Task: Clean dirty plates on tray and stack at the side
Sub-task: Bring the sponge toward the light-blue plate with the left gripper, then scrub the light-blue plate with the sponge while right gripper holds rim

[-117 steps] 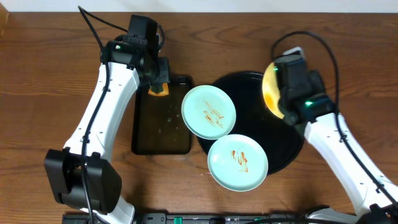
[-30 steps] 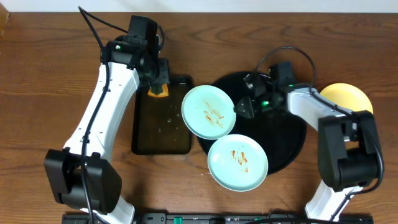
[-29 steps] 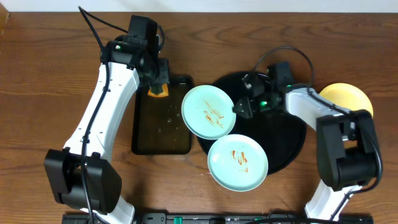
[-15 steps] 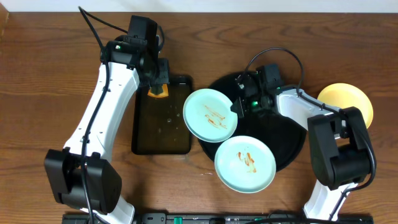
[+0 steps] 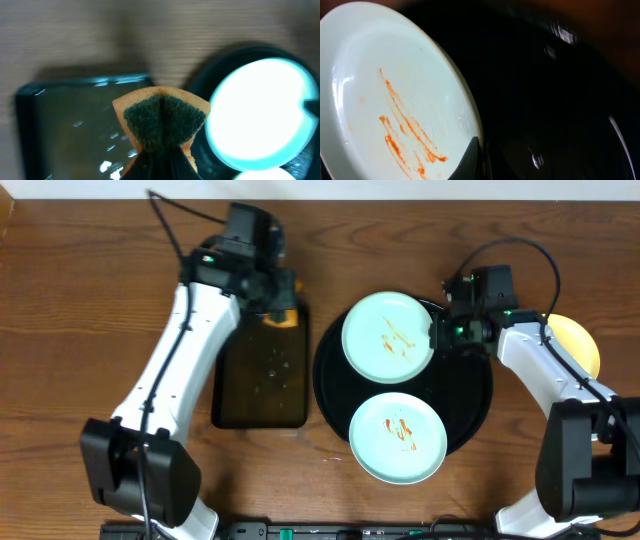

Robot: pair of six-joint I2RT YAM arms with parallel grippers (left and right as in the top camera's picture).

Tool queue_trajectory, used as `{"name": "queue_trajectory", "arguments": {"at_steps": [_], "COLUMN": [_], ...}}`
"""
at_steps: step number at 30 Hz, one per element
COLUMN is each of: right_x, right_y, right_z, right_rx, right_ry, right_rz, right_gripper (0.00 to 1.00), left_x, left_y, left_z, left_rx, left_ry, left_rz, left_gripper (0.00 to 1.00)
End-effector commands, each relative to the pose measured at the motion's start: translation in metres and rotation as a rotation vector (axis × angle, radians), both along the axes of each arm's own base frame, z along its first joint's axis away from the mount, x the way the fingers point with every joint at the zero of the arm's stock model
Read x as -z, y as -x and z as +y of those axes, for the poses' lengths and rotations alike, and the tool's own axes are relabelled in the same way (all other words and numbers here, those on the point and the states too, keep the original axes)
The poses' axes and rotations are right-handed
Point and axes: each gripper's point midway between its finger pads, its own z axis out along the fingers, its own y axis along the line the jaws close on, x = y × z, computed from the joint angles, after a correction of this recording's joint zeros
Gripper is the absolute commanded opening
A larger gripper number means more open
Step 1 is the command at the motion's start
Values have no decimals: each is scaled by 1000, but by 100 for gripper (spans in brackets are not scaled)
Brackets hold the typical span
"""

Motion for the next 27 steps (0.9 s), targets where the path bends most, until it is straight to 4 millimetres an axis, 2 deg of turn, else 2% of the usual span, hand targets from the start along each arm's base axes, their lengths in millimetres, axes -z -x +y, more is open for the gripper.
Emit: {"name": "queue_trajectory", "arguments": {"at_steps": [1,7,14,17,22,27], "right_x": [17,39,46,46,46,46], "right_y": [13,30,27,27,28,28], "right_z": [-11,-13,-14,-14,-14,-14], "right_rx": [31,37,56,56,56,56], "right_ry": [59,70,72,72,72,72], "right_rz": [82,179,183,185,188,188], "right_gripper": [1,1,1,1,1,1], "left_x": [6,42,87,104,129,131], "left_y": [8,20,40,47,58,67], "left_z": [-44,-104,-181,-203,-221,-245], "left_rx": [100,177,290,246,127,137], "left_ry": [39,58,79,113,168,287], "left_rz": [-18,16,34,70,162,235], "left_gripper": [7,8,7,7,8,7]}}
